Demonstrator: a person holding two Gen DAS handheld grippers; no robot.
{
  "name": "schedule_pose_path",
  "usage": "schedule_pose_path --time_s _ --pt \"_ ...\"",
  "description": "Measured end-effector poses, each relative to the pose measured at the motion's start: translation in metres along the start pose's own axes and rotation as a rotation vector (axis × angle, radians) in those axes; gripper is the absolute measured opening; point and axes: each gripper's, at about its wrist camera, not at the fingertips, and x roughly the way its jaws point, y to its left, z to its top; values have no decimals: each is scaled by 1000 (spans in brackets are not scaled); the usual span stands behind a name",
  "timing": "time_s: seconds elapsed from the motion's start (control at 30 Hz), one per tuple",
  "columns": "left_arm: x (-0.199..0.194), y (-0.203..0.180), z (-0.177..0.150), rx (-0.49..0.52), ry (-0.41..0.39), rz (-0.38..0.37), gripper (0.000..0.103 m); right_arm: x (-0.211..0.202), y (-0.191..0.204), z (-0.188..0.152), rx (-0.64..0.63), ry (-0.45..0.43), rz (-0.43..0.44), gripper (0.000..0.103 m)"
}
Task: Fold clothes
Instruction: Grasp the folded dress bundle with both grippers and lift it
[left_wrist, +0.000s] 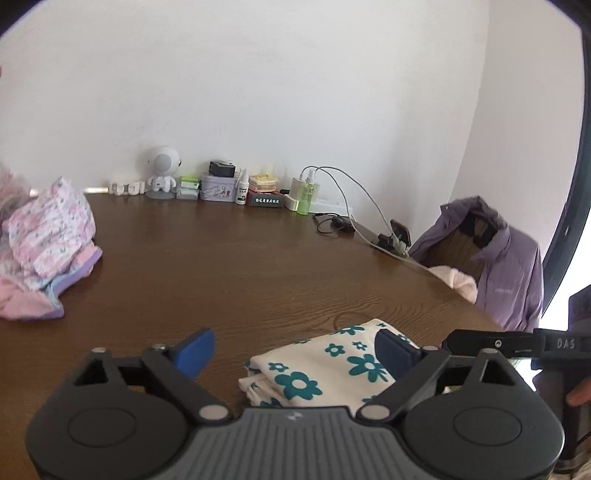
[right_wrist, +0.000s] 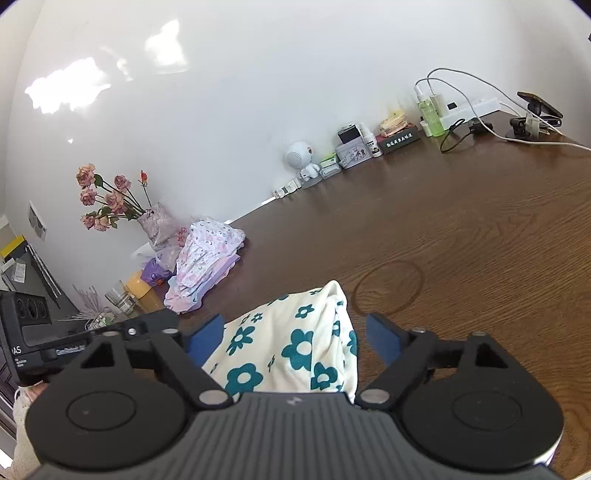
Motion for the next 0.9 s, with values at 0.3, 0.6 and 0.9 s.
schedule_pose_path --time_s 0.3,0.6,0.9 --pt "4 24 -26 -313 111 3 103 18 1 -13 17 100 24 103" --pt "36 35 -27 -382 205 -46 101 43 -17 6 25 234 67 102" --pt "56 37 -23 -413 258 -140 70 61 -39 3 178 314 133 72"
